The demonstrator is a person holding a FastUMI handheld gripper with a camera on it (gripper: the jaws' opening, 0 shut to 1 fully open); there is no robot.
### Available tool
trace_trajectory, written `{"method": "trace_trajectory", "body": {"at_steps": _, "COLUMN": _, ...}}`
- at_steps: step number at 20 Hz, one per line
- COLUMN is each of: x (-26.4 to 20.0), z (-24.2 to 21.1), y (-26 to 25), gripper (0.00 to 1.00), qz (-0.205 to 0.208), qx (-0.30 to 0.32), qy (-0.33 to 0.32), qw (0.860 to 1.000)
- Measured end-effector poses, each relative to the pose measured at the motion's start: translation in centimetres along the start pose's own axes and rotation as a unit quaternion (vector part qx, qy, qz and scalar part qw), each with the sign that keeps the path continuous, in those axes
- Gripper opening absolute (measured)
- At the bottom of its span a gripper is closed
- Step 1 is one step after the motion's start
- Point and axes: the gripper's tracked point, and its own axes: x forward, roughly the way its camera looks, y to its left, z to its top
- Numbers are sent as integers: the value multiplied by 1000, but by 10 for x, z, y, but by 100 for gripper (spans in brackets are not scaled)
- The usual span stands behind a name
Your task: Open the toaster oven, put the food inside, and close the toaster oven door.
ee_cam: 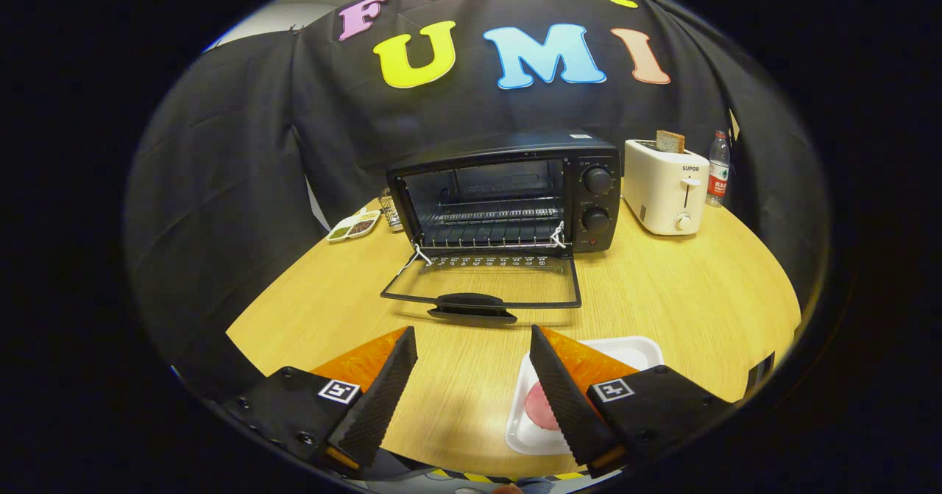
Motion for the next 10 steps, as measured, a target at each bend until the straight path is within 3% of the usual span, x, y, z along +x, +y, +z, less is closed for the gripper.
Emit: {"method": "trace_trajectory", "body": {"at_steps": 10, "x": -36, "z": -4, "y": -85, "gripper": 99, "qz": 66, "qx": 62, "qy": 103, "qw": 991}}
